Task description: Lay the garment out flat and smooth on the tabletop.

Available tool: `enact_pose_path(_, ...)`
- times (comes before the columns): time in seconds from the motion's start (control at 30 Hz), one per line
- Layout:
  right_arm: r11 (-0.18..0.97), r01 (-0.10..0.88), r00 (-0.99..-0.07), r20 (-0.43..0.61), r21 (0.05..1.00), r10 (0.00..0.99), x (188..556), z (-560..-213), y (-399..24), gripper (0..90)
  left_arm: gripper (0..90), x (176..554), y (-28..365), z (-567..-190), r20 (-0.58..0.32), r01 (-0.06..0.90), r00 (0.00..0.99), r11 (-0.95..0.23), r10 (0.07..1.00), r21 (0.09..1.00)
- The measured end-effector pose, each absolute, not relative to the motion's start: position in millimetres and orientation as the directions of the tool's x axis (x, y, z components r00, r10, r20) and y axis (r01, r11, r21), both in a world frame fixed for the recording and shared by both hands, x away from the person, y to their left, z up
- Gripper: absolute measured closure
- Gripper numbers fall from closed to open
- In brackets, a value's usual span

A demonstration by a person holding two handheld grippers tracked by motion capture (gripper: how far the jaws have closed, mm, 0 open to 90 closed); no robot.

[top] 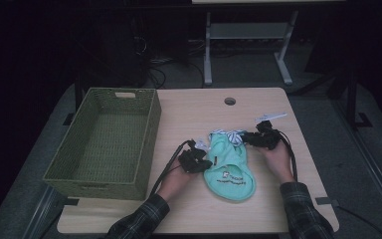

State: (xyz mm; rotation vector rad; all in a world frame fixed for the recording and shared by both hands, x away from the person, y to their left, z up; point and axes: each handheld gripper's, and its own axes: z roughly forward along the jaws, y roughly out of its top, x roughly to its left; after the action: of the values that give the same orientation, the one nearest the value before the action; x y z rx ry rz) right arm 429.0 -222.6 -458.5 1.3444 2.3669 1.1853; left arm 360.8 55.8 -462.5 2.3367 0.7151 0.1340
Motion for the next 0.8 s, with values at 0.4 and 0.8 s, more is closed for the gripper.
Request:
enact_pose_path(0.4,0.458,0.584,-0.599,-0.026,0.670,0.801,435.2,-462.0,-213.4,84.8,89.8,358.4,52.8,-461.3,-0.058,0.437,0.851,-0.641,0.523,0.631)
enact_pose_path(0.8,0.383,0.580,-0.581,0.035,0.720,0.813,434.4,-449.9,-237.9,70.4,89.8,358.1,53.5,-461.6,-0.060,0.440,0.849,-0.638,0.525,0.633)
